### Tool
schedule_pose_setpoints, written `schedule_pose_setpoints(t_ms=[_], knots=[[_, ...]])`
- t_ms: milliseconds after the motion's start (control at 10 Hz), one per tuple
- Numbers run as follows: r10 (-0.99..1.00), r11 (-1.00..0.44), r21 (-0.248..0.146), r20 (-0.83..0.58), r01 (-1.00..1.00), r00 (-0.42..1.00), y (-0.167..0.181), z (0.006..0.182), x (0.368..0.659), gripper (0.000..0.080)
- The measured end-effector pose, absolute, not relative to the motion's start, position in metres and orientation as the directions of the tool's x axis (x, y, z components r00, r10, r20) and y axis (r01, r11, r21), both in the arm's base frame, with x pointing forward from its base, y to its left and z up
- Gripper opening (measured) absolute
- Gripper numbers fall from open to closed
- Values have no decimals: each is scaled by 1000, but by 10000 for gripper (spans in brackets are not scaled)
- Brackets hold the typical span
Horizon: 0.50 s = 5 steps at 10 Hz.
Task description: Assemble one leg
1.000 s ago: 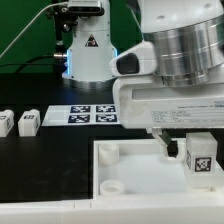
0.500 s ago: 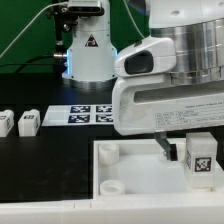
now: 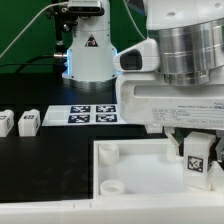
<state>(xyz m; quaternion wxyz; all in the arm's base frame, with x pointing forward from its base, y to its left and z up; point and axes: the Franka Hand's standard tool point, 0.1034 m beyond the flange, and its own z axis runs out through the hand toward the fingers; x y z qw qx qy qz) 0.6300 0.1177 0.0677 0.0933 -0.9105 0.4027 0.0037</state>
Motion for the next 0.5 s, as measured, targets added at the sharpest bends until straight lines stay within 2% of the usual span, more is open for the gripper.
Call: schedule_pose_setpoints(t_ms=[100, 200, 300, 400, 500], knots=[[-829, -528, -167, -115, -833, 548, 117, 66, 631, 297], [-935, -280, -145, -184, -949, 303, 119, 66, 630, 297], [-969, -67, -107, -231, -992, 90, 125, 65, 629, 297], [-968, 24, -98, -250, -995, 1, 127, 65, 629, 297], [-950, 164, -70, -280, -984, -139, 128, 65, 630, 297]])
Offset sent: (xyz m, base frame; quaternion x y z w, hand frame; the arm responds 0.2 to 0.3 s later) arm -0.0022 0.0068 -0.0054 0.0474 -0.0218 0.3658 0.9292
